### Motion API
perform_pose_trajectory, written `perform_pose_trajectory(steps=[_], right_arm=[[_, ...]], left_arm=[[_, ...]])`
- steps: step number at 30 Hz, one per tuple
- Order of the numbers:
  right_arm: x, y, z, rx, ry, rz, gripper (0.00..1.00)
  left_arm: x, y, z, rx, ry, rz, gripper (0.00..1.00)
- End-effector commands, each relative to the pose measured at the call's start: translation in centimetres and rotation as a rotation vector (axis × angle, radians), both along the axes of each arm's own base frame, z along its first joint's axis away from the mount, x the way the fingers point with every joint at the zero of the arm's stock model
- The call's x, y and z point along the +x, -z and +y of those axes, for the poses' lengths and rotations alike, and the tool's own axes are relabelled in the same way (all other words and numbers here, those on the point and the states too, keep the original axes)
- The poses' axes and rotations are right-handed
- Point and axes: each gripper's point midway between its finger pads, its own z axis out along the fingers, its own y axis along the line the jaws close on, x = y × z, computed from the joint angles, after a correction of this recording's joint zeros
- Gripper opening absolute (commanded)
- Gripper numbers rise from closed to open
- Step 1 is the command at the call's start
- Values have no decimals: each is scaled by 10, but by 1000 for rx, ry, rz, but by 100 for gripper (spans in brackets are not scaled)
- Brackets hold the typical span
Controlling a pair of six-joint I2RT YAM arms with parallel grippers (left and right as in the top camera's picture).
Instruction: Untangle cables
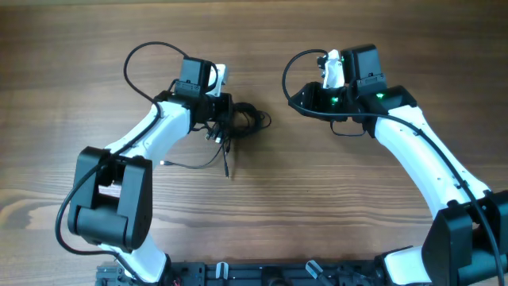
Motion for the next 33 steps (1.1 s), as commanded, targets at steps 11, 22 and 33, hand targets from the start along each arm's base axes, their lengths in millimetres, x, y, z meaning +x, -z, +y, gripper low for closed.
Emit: perform_pose_trajectory(steps=[11, 22, 33], right_arm=[[9, 2, -8, -15, 31, -6, 60], [-5, 9, -9, -119, -194, -117, 64], [-6, -35, 32, 119, -414, -331, 41]], left_arm=[[-21, 57, 8, 46, -108, 192, 36], [-7, 23, -19, 124, 216, -5, 4], [-17, -134, -46, -59, 392, -334, 4]])
